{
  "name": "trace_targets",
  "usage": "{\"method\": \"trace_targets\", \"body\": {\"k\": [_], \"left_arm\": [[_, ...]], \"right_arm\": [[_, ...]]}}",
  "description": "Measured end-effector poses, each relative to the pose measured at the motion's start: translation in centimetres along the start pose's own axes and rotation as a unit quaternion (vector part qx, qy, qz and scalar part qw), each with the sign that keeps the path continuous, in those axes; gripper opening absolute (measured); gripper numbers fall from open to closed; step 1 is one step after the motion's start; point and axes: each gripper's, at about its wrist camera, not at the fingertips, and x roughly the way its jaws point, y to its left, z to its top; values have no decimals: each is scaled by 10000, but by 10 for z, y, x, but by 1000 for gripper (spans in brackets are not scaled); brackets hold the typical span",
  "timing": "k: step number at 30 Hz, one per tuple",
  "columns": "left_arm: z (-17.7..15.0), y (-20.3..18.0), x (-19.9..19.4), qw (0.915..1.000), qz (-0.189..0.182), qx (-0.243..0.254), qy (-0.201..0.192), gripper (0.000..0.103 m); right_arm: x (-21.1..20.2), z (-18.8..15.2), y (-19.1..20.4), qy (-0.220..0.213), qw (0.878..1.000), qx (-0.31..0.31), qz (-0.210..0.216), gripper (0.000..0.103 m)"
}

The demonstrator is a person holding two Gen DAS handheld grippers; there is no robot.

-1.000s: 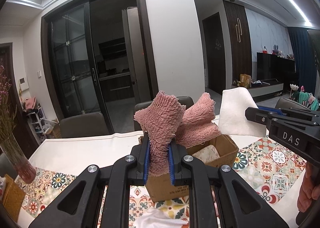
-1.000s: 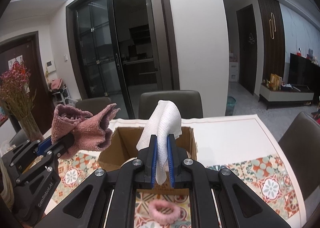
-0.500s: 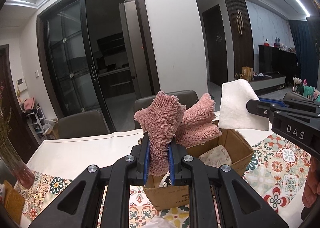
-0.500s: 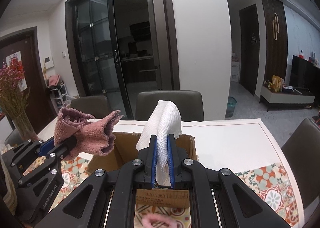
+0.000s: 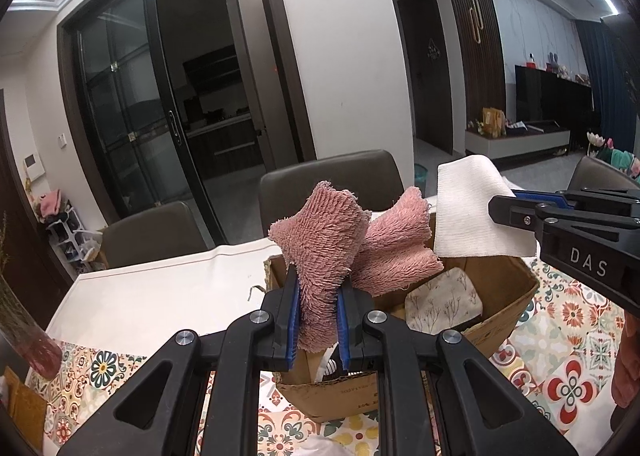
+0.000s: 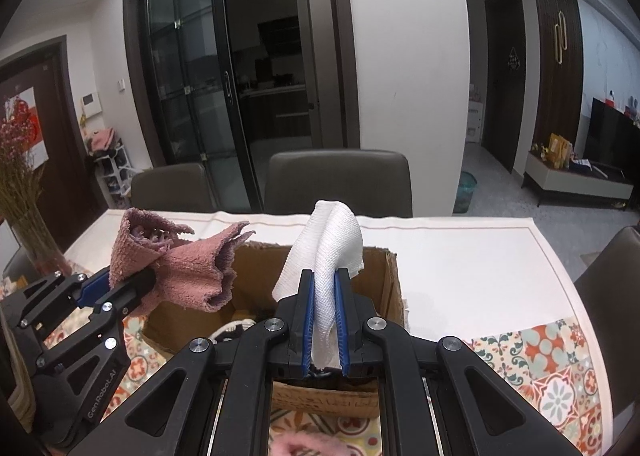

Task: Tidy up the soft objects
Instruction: 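Open both grippers to drop the socks and pad into the box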

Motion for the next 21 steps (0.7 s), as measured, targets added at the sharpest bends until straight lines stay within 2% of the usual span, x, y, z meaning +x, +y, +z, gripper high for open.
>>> {"method": "trace_targets", "body": {"k": [11, 16, 19, 21], "left_arm": [[-9, -6, 23, 9993, -88, 206, 287, 17], [-11, -8, 30, 9989, -145, 209, 399, 22], [-13, -8, 30, 9989, -139, 181, 419, 28], [-13, -7, 29, 9989, -133, 168, 418, 29]], "right_arm": [[30, -7, -7, 409, 9992, 47, 9, 11], [38, -7, -6, 551, 9985, 59, 20, 11], [40, -8, -9, 622, 9979, 154, 41, 13], [42, -10, -10, 678, 9975, 202, 38, 19]]}}
